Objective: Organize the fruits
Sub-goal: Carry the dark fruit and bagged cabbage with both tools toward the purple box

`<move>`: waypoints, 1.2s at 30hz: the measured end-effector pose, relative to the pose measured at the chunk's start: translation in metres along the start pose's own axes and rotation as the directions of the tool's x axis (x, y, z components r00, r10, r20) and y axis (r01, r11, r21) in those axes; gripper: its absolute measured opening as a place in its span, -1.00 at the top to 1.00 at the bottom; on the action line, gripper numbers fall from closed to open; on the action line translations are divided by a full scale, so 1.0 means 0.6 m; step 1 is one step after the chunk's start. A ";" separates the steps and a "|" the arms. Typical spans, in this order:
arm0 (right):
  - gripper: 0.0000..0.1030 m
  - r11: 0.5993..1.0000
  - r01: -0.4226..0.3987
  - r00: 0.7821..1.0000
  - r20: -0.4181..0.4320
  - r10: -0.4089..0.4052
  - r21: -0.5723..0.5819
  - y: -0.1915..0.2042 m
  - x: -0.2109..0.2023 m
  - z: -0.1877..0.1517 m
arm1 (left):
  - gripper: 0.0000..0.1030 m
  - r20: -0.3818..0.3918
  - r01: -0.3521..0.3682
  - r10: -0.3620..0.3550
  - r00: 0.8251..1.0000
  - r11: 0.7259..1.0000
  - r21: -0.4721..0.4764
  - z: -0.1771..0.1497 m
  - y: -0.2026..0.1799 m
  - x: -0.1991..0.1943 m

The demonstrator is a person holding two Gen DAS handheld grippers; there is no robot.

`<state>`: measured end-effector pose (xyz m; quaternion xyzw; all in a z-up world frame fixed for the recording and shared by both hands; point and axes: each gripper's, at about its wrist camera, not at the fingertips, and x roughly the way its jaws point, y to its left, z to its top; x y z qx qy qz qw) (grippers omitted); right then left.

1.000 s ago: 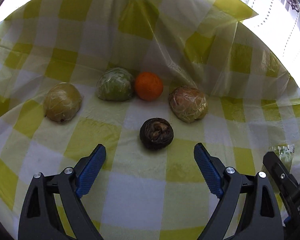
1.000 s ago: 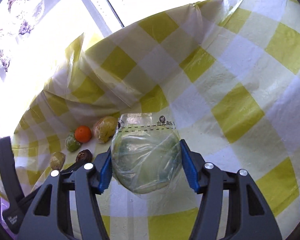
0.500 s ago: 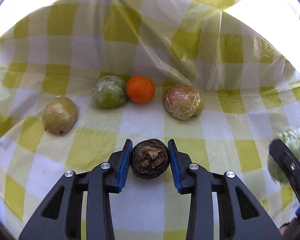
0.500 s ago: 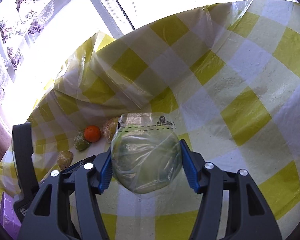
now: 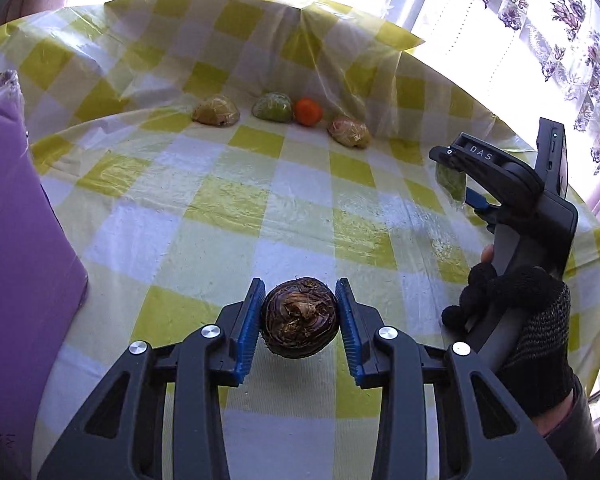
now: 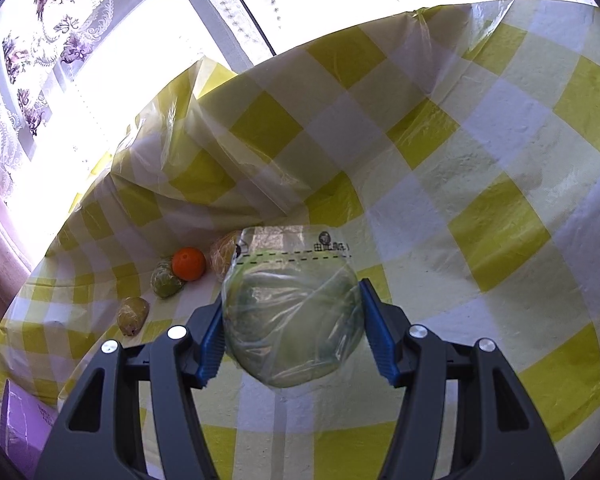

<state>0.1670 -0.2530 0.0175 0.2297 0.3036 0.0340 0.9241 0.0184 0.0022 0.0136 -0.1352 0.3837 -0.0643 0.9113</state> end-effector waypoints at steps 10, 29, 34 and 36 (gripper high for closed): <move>-0.17 0.998 -0.041 0.999 -0.032 0.040 -0.037 0.011 0.002 -0.006 | 0.32 -0.019 0.019 -0.019 1.000 1.000 -0.019 0.000 0.007 0.010; -0.17 0.993 0.003 0.997 -0.082 -0.013 -0.119 0.060 -0.230 -0.214 | 0.32 -0.059 0.030 -0.028 0.998 0.999 0.042 -0.011 -0.003 0.005; -0.17 0.990 0.006 0.995 -0.096 -0.020 -0.143 0.068 -0.251 -0.239 | 0.32 -0.054 0.031 -0.029 0.998 0.999 0.036 -0.048 0.009 -0.035; -0.17 0.988 0.013 0.995 -0.099 -0.028 -0.152 0.071 -0.256 -0.246 | 0.32 -0.047 0.029 -0.027 0.999 0.999 0.039 -0.062 0.016 -0.051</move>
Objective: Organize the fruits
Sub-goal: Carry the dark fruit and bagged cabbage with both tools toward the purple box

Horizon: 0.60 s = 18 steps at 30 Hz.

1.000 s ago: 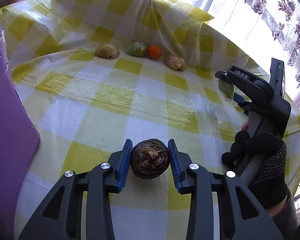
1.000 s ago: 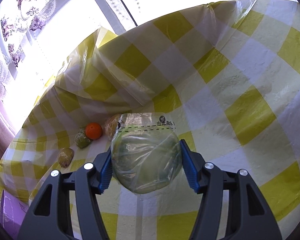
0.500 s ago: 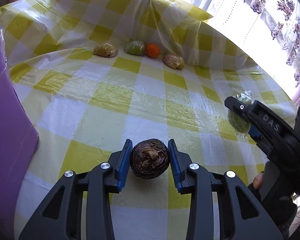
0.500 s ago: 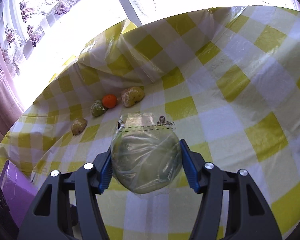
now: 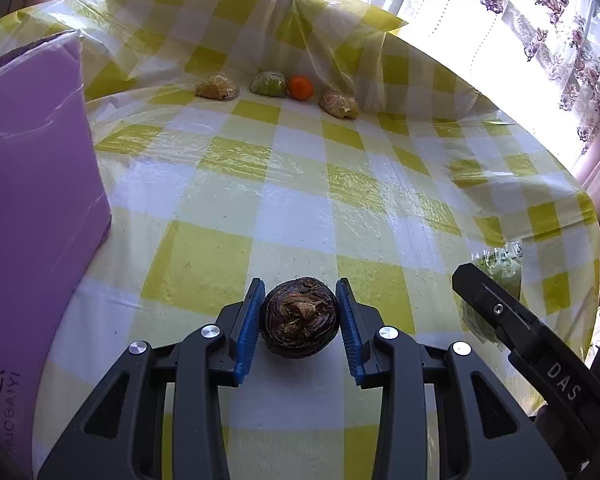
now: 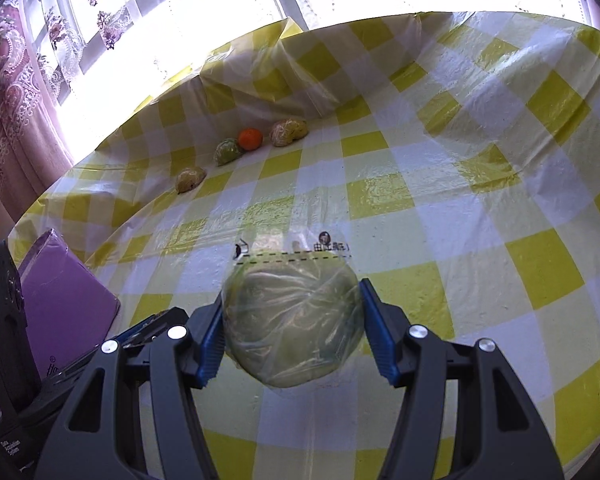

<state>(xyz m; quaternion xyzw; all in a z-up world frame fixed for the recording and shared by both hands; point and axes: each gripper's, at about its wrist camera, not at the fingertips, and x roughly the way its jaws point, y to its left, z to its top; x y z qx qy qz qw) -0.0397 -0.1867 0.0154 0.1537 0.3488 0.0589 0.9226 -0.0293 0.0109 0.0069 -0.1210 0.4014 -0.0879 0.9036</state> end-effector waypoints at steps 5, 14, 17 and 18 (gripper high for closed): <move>-0.17 1.000 0.016 1.000 -0.013 -0.017 -0.021 0.009 -0.006 -0.010 | 0.32 0.015 0.000 0.000 1.000 1.000 -0.011 -0.017 0.012 -0.022; -0.17 0.997 0.023 0.999 -0.040 -0.026 -0.074 0.028 -0.015 -0.027 | 0.32 0.016 0.001 -0.001 1.000 1.000 -0.006 -0.031 0.015 -0.038; -0.17 0.995 0.026 0.998 -0.048 -0.030 -0.092 0.034 -0.018 -0.032 | 0.32 0.029 -0.004 0.004 1.000 1.000 0.002 -0.037 0.016 -0.047; -0.17 0.995 0.024 0.998 -0.051 -0.028 -0.095 0.036 -0.019 -0.033 | 0.32 0.037 -0.005 0.005 0.999 1.000 0.005 -0.039 0.016 -0.051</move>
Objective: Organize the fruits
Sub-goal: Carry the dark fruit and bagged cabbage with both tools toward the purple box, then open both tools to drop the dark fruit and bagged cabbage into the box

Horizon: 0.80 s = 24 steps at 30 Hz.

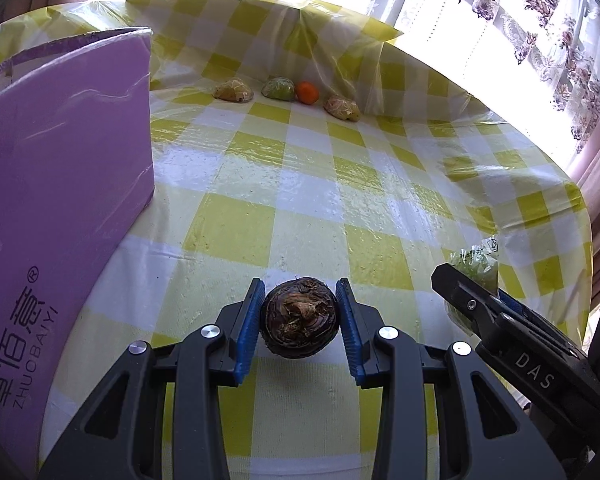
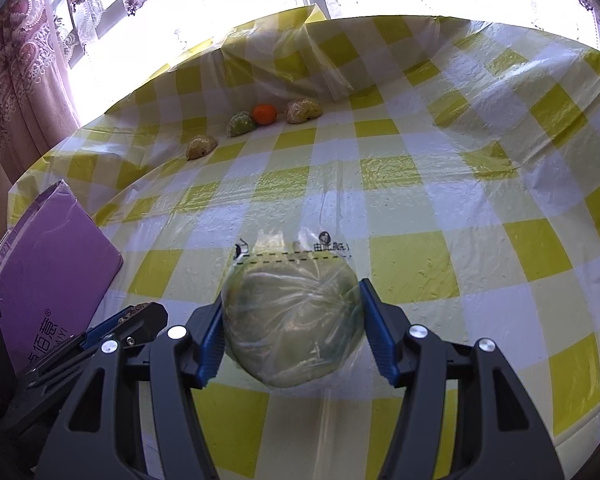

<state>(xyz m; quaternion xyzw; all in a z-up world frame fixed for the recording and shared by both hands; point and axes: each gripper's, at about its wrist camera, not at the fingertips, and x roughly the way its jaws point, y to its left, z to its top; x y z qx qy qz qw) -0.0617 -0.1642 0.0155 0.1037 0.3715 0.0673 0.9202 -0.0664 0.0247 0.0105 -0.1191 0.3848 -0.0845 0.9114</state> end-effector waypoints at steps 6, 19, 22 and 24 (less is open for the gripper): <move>-0.17 1.000 0.017 1.000 0.025 -0.016 -0.022 0.011 -0.019 -0.010 | 0.32 0.063 -0.028 0.027 0.998 0.999 0.019 -0.010 -0.006 -0.036; -0.17 0.974 0.102 0.946 0.324 -0.031 -0.203 0.123 -0.147 0.013 | 0.32 0.510 -0.220 0.200 0.837 0.975 -0.021 0.004 -0.003 -0.267; -0.17 0.963 0.067 0.935 0.353 0.031 -0.261 0.168 -0.167 0.012 | 0.32 0.552 -0.262 0.257 0.793 0.962 -0.072 0.002 0.023 -0.309; -0.17 0.953 0.043 0.927 0.368 0.073 -0.298 0.199 -0.178 0.009 | 0.32 0.567 -0.285 0.299 0.767 0.951 -0.117 0.000 0.047 -0.330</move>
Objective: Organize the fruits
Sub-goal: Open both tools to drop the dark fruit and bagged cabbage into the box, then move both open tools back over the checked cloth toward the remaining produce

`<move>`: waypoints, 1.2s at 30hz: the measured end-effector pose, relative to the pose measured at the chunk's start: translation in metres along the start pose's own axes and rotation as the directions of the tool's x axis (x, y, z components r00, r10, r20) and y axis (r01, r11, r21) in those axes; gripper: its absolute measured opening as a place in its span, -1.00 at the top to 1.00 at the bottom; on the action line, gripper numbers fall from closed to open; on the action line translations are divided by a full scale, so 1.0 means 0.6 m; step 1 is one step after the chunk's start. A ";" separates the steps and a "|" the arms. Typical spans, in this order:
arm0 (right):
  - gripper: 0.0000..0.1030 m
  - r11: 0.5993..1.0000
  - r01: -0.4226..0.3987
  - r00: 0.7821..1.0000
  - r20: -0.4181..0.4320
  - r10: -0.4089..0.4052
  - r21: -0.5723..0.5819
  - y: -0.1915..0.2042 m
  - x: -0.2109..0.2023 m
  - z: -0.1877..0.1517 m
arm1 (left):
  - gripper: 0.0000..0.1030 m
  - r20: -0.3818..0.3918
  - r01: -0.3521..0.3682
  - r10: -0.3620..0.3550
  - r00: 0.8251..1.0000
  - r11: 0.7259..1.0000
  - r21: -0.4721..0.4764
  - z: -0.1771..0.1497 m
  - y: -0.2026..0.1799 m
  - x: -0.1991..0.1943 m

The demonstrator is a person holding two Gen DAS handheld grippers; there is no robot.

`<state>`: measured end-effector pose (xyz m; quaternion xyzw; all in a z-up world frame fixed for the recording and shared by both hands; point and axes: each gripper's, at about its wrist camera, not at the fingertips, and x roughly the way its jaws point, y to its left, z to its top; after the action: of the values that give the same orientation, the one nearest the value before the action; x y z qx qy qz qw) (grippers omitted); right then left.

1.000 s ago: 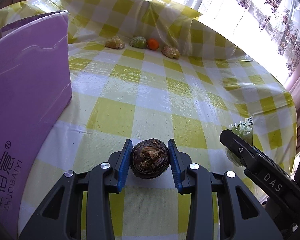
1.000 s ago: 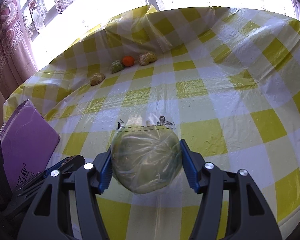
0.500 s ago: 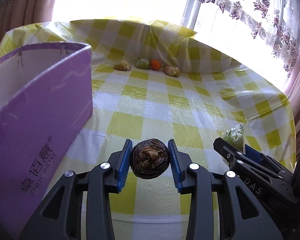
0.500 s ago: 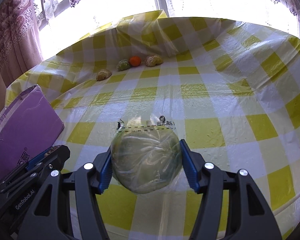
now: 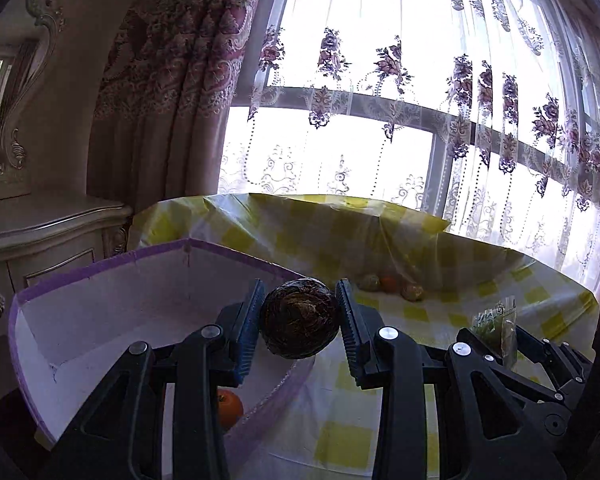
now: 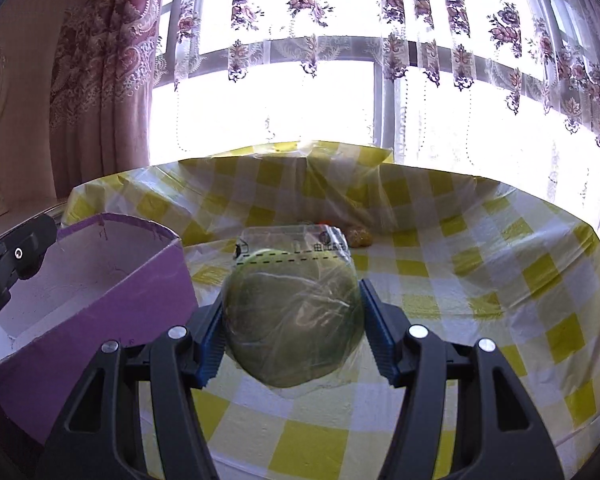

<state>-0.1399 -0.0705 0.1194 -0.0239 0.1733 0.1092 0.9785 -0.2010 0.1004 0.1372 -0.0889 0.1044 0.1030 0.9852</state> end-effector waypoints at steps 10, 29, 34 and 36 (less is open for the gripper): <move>-0.18 0.970 -0.187 0.978 0.067 0.199 -0.154 0.159 -0.013 0.034 | 0.32 -0.014 -0.182 0.182 0.983 0.975 -0.124 0.006 0.138 -0.012; -0.68 0.794 -0.404 0.872 -0.453 0.184 -0.455 0.397 0.149 0.010 | -0.67 -0.503 -0.291 0.218 0.837 0.954 -0.071 -0.003 0.266 0.084; -0.78 0.809 -0.406 0.880 -0.422 0.219 -0.426 0.380 0.135 0.019 | -0.71 -0.498 -0.324 0.262 0.827 0.945 -0.041 0.000 0.260 0.080; -0.78 0.816 -0.402 0.893 -0.377 0.247 -0.416 0.366 0.119 0.028 | -0.71 -0.490 -0.330 0.279 0.826 0.944 -0.018 0.006 0.248 0.073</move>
<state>-0.1173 0.1599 0.1085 -0.2538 0.2912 0.3110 0.8684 -0.1914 0.2526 0.1077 -0.1438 0.3532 0.2388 0.8931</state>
